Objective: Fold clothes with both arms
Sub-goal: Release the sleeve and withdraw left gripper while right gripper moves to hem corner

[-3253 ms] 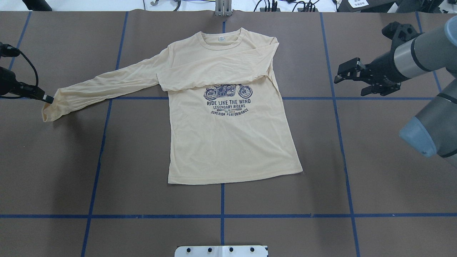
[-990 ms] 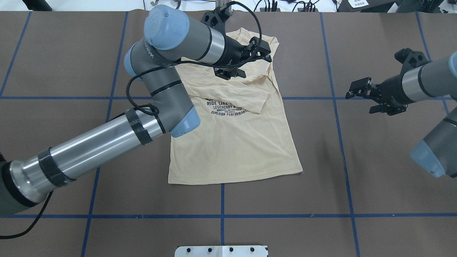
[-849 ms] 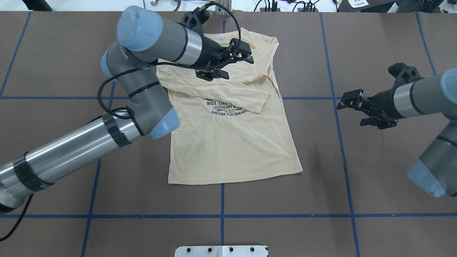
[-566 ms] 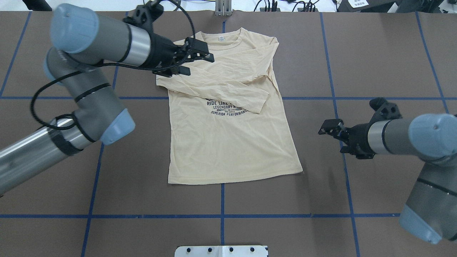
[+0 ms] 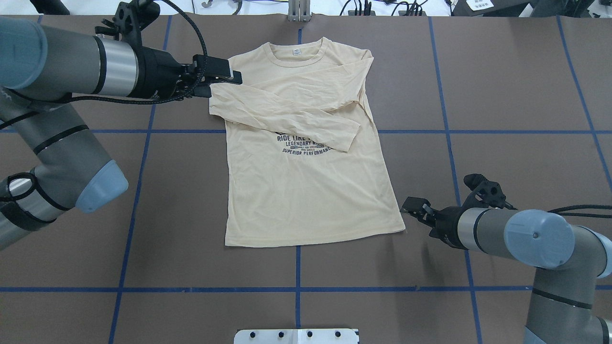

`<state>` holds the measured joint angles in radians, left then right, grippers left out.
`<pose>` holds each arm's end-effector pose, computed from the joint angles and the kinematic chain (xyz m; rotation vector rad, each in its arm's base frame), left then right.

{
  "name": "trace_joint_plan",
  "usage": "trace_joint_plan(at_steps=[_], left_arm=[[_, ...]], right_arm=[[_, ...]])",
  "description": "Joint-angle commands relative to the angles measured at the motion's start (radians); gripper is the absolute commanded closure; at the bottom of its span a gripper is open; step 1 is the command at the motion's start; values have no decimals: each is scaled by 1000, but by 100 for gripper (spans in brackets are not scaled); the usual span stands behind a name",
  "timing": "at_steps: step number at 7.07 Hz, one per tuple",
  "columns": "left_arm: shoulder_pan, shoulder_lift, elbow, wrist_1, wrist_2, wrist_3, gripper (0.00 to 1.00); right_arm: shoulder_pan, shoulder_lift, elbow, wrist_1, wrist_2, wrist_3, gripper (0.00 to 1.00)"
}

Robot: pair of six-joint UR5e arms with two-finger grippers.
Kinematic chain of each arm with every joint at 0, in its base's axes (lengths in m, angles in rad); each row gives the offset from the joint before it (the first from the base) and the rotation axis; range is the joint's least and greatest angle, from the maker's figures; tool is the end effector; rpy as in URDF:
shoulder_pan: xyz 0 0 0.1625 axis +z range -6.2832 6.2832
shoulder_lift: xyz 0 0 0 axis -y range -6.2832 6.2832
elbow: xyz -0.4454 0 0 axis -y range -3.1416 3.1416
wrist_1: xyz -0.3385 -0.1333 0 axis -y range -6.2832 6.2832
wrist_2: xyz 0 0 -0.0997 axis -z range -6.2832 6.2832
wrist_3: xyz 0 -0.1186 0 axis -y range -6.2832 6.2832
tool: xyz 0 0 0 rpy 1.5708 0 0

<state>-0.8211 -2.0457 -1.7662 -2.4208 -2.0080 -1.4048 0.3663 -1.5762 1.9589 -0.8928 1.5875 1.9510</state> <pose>0.3353 -0.4820 0.2542 0.3988 1.4751 -0.1905 -0.3860 -0.2887 0.4524 -0.0230 -1.0830 0.6651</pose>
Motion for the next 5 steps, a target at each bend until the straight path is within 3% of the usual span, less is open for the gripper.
trace_joint_plan(at_steps=[1,5], left_arm=[[2,13,-6,0,14,1,6],[5,15,-3,0,15,1,6]], right_arm=[[-26,18,-15,-3,-14,0,4],[-43,62,-54,-5,-14,-1,10]])
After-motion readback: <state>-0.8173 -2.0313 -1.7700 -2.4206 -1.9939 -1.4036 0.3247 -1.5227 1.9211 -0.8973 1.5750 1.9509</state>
